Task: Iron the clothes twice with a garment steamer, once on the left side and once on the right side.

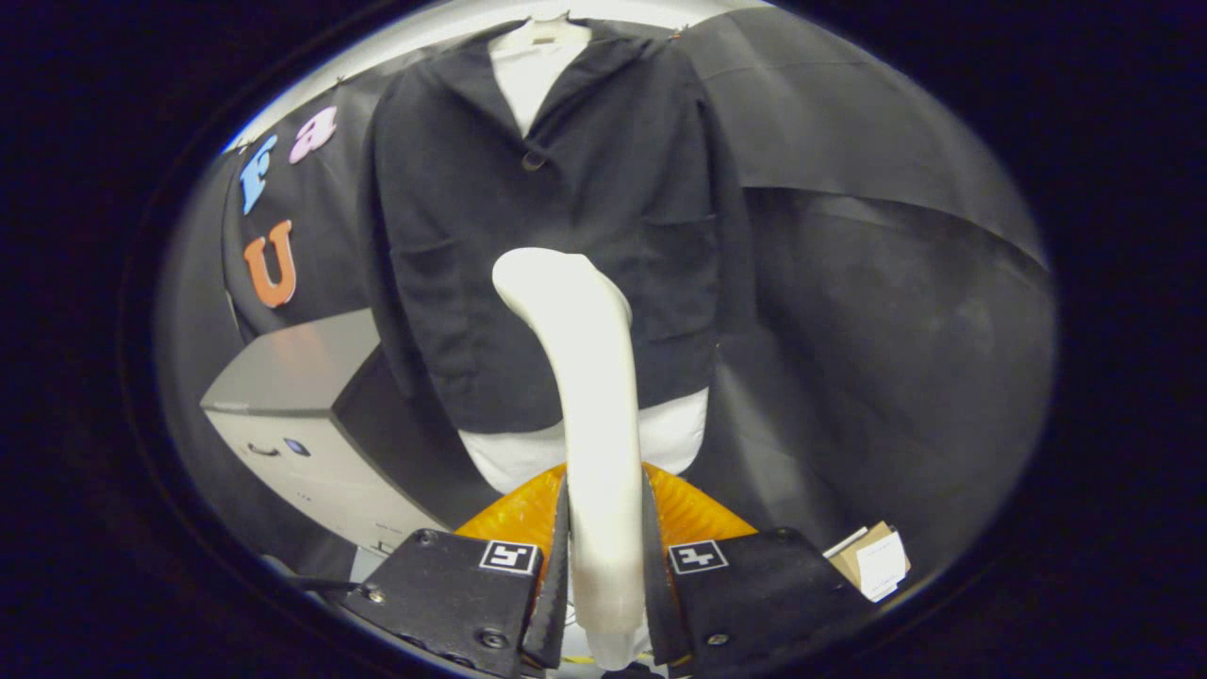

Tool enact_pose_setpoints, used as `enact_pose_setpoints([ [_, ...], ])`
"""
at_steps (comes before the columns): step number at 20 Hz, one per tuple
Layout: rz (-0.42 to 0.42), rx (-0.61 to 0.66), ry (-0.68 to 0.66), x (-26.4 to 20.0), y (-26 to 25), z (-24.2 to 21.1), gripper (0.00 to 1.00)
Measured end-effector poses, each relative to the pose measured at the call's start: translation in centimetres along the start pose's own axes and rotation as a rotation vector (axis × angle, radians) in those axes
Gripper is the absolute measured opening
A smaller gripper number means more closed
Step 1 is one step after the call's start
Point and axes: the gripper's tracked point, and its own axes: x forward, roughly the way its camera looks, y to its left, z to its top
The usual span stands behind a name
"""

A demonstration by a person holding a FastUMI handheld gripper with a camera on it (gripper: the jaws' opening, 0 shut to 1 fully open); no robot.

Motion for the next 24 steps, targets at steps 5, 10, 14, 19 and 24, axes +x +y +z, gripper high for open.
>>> enact_pose_setpoints([
  [5, -0.029, 0.075, -0.109, -2.6, -3.6, 6.3, 0.37],
  [10, -0.051, 0.14, -0.231, -4.1, -6.0, 13.6, 0.37],
  [14, -0.044, 0.154, -0.333, -5.4, -6.4, 19.9, 0.37],
  [19, -0.026, 0.159, -0.411, -5.7, -5.3, 26.2, 0.37],
  [24, -0.064, 0.118, -0.429, -3.8, -4.2, 29.7, 0.37],
])
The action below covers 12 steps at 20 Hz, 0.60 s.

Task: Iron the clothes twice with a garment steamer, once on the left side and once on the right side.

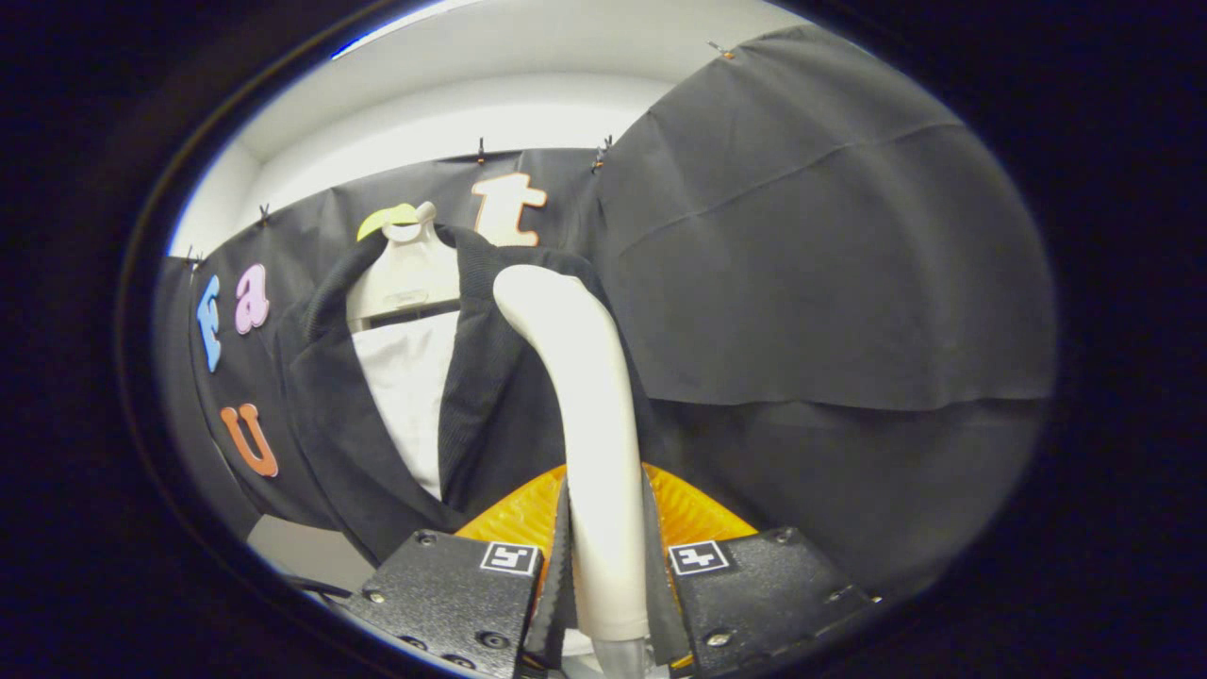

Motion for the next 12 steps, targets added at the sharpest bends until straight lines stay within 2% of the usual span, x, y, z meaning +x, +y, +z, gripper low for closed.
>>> enact_pose_setpoints([
  [12, -0.051, -0.129, -0.007, 2.2, 2.2, -1.9, 0.37],
])
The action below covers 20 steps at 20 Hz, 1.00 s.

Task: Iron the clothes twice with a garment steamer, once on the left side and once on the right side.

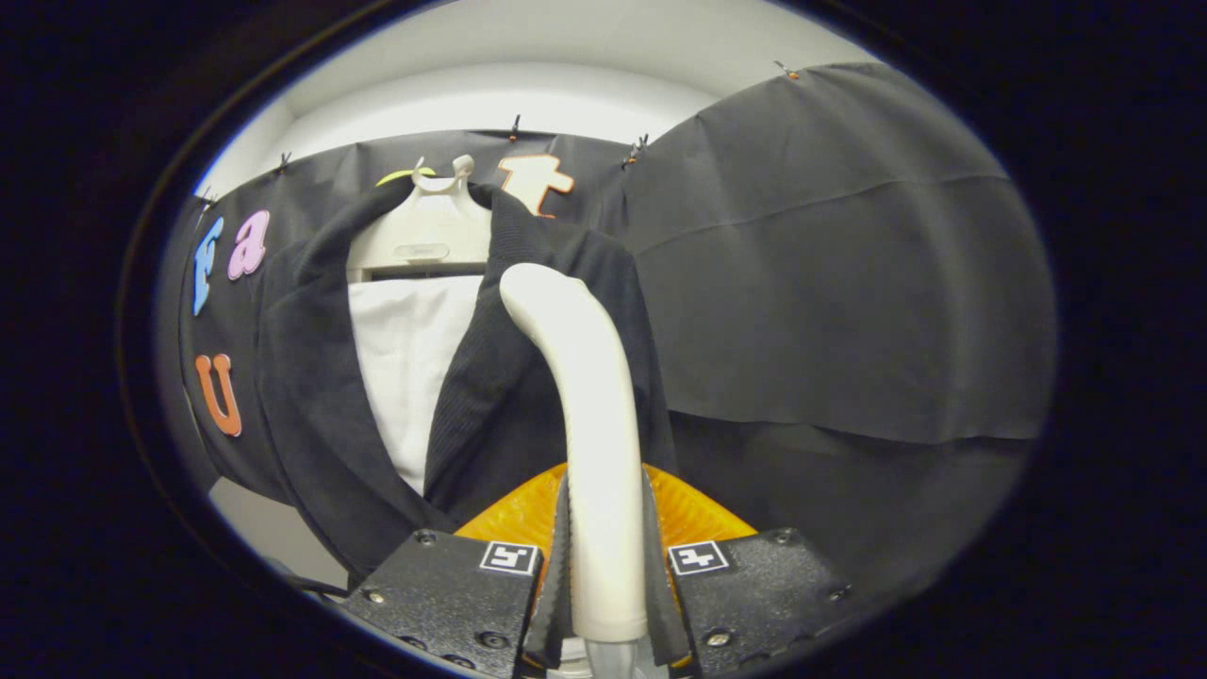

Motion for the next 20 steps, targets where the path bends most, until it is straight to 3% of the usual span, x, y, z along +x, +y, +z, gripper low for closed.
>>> enact_pose_setpoints([
  [20, -0.006, -0.096, 0.154, -1.6, 0.6, -10.4, 0.37],
])
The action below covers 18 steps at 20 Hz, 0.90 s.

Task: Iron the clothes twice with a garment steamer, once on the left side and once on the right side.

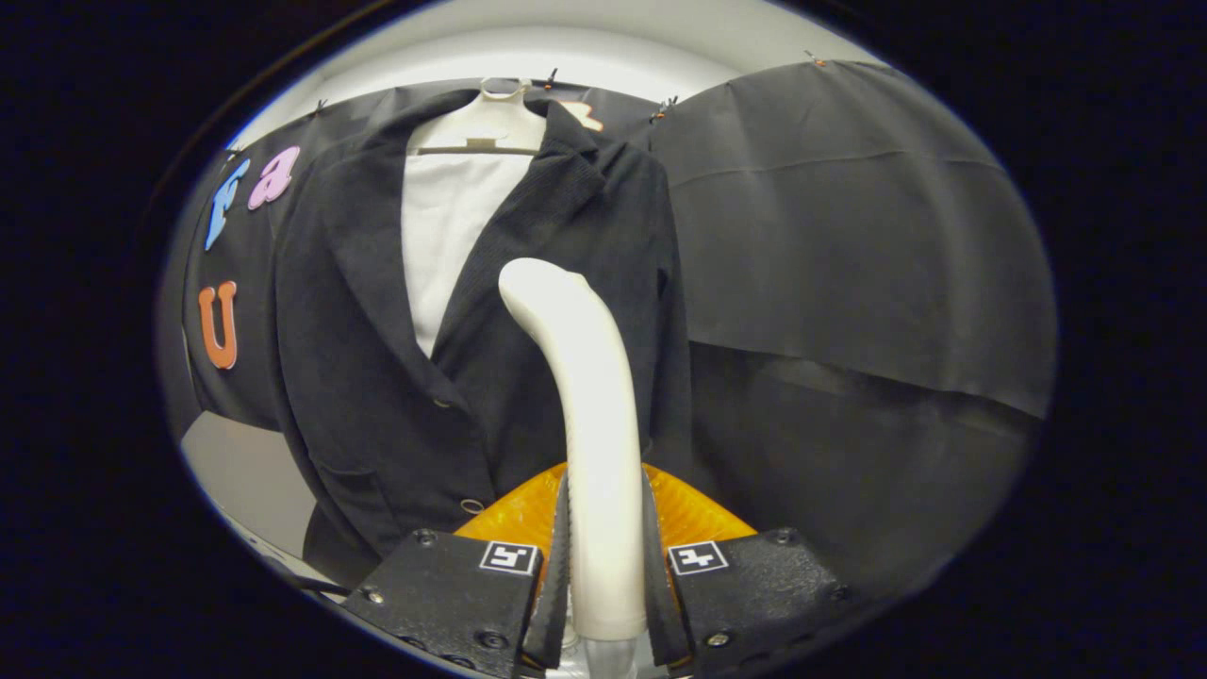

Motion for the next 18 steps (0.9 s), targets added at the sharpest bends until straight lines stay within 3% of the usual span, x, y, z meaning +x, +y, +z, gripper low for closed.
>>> enact_pose_setpoints([
  [18, 0.023, -0.049, 0.16, 0.1, 1.4, -9.9, 0.37],
])
